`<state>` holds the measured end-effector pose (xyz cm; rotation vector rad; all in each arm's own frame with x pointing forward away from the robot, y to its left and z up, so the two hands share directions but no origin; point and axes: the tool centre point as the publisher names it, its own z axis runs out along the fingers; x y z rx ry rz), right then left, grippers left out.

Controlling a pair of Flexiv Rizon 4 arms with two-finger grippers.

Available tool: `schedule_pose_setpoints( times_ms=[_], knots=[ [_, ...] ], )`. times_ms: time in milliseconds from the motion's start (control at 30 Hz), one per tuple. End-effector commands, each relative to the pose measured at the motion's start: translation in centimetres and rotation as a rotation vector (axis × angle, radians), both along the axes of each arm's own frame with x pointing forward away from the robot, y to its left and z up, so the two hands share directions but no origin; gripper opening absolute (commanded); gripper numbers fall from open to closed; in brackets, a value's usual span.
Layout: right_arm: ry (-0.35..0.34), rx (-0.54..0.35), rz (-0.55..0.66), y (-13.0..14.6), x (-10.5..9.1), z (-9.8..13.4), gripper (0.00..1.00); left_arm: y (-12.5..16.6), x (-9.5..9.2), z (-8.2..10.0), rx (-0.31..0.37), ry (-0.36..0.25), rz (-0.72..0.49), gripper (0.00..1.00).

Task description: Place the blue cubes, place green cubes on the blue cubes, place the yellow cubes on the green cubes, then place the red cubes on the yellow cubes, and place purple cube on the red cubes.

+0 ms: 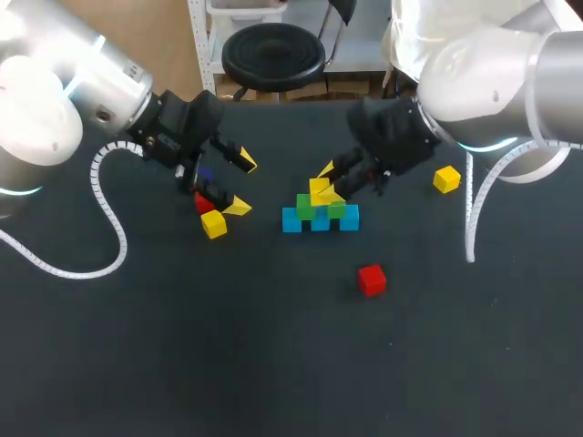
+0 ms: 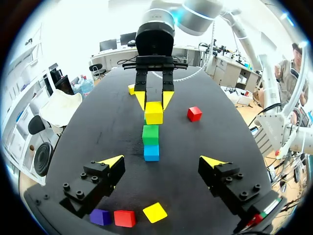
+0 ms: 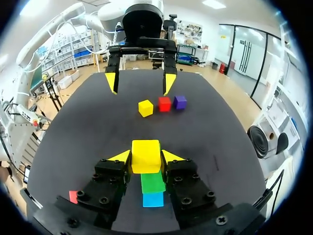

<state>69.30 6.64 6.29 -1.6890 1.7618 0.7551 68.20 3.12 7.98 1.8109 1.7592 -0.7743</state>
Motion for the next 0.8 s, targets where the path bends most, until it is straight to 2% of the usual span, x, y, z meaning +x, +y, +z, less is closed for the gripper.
schedule_pose_setpoints(
  times_ms=[33,800],
  knots=[
    [-0.015,-0.006,-0.017,-0.09,-1.11,0.46,0.00,0.08,-0.06,-0.07,-0.004,-0.003,0.000,1.00],
    [0.019,-0.003,-0.033,-0.28,-1.33,0.06,0.00,0.08,-0.06,-0.07,-0.004,-0.003,0.000,1.00]
  ],
)
